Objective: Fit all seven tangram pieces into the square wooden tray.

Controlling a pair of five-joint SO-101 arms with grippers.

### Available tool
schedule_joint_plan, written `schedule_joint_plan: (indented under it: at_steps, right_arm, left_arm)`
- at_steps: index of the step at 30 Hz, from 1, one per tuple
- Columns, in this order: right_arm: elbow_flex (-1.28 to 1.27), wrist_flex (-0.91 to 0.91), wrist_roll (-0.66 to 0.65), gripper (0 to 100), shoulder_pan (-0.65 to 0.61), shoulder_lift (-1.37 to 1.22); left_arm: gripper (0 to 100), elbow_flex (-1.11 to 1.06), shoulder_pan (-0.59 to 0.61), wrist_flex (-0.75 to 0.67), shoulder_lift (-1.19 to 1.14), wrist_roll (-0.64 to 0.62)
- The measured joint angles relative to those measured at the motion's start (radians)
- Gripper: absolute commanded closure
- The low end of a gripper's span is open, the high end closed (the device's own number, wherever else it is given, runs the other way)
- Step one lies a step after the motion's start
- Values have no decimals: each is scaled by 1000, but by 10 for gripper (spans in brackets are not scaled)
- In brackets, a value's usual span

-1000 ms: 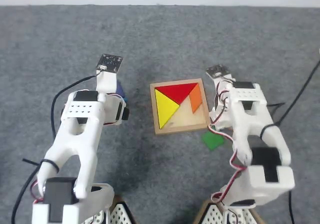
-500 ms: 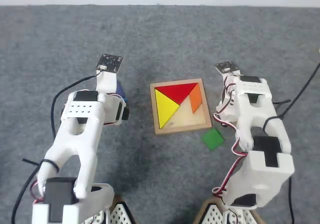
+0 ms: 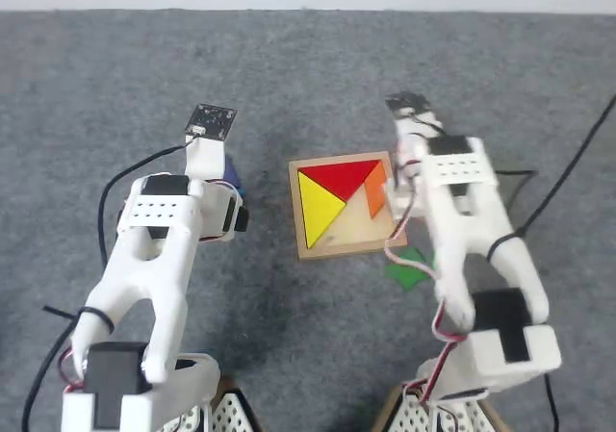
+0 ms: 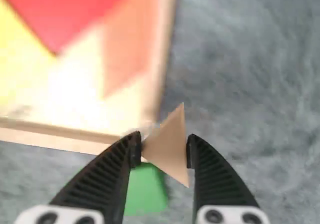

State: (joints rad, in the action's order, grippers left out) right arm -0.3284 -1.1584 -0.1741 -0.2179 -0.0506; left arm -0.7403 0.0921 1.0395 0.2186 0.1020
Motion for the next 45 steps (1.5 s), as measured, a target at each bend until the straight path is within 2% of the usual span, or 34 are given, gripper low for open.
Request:
schedule_joint_plan:
  at_steps: [8, 14, 18, 24, 30, 45]
  right_arm:
    - [186, 0, 204, 920, -189, -78]
    - [370, 0, 315, 920, -195, -338]
    - [404, -3, 376, 914, -198, -405]
    - [404, -9, 393, 900, -209, -407]
    - [404, -35, 393, 761, -221, -407]
    - [445, -91, 393, 798, -235, -394]
  left_arm:
    - [801, 0, 0, 0, 0, 0]
    - [801, 0, 0, 0, 0, 0]
    - [801, 0, 0, 0, 0, 0]
    - [801, 0, 0, -12, 0, 0]
    - [801, 0, 0, -14, 0, 0]
    - [801, 0, 0, -14, 0, 0]
